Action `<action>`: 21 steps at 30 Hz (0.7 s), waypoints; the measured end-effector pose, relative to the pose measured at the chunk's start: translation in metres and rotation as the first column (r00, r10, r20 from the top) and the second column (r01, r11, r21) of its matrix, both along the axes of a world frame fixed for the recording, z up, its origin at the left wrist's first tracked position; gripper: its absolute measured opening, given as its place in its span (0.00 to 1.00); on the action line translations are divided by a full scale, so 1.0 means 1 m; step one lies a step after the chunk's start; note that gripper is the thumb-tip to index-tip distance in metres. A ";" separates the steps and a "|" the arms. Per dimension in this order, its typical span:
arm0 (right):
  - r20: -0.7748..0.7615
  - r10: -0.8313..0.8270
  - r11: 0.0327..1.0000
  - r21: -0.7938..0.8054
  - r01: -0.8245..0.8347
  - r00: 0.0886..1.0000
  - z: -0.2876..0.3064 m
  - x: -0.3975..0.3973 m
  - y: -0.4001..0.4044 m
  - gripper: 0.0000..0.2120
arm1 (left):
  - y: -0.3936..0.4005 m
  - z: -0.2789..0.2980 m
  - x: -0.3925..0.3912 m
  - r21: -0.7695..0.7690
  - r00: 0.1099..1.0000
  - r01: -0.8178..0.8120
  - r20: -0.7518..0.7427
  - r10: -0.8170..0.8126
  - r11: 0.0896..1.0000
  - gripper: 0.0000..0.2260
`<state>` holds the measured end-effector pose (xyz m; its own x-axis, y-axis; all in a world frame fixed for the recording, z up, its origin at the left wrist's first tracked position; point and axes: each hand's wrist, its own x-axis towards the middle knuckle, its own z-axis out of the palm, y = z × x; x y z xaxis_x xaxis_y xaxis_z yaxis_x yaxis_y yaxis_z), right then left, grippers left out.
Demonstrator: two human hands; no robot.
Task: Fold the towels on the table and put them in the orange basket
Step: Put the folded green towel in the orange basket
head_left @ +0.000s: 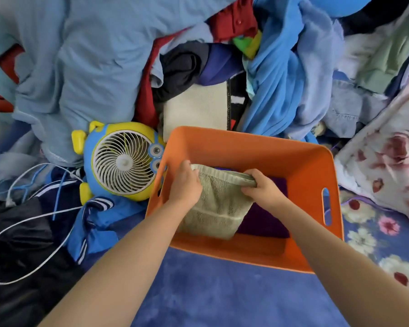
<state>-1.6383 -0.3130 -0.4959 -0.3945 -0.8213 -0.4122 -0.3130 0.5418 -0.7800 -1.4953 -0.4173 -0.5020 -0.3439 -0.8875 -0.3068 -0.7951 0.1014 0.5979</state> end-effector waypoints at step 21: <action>-0.074 -0.277 0.958 -0.098 0.270 0.958 -0.144 -0.013 -0.076 0.20 | -0.061 -0.127 -0.049 -0.162 0.987 -0.104 0.104 0.122 0.981 0.18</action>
